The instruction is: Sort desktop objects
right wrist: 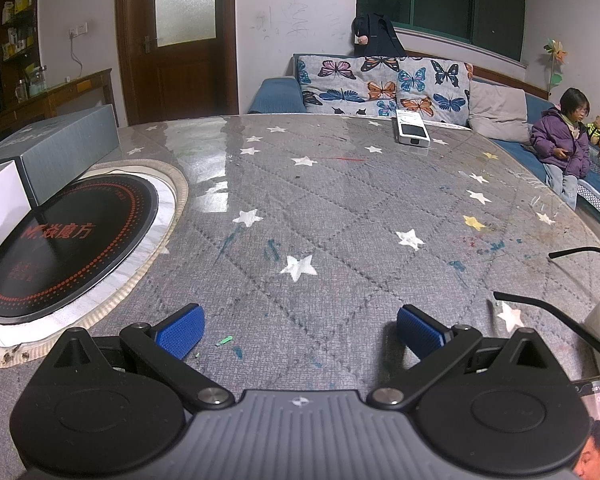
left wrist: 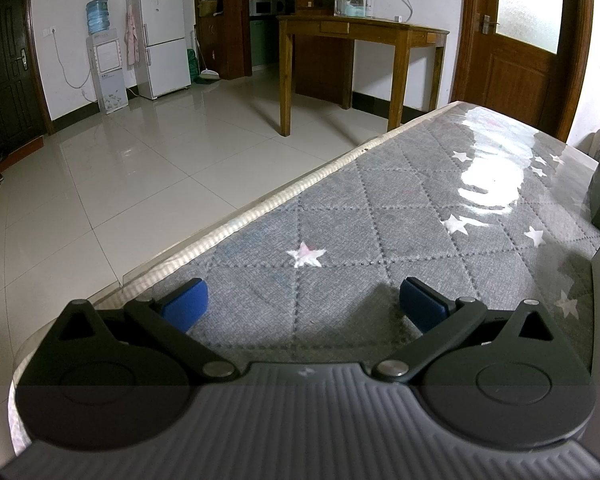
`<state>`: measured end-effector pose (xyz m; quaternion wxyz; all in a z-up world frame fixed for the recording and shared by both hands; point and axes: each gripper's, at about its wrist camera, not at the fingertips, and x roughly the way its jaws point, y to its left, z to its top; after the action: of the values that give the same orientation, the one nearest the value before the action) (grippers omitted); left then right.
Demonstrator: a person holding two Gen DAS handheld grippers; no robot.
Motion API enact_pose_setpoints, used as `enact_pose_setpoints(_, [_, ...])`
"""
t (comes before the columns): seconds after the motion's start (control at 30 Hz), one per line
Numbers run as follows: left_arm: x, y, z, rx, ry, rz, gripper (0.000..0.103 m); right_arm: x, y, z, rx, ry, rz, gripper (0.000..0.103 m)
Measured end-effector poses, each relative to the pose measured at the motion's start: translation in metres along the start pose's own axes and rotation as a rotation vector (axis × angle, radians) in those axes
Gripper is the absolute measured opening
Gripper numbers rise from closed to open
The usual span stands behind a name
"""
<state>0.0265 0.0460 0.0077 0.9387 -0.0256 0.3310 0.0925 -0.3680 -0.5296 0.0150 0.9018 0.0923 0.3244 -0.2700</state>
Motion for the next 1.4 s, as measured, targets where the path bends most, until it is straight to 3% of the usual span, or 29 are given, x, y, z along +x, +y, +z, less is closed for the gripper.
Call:
enact_pose_setpoints(0.3, [0.0,0.0,0.0,0.0,0.0,0.0,0.103,-0.001,0.004,0.0,0.011,0.002,-0.015,0.103])
enact_pose_setpoints(0.77, [0.0,0.0,0.0,0.0,0.0,0.0,0.103,-0.005,0.02,-0.004,0.126,0.004,-0.154,0.103])
enact_pose_setpoints(1.4, [0.0,0.0,0.0,-0.001,0.0,0.0,0.103,-0.004,0.023,-0.009,0.165,0.003,-0.185,0.103])
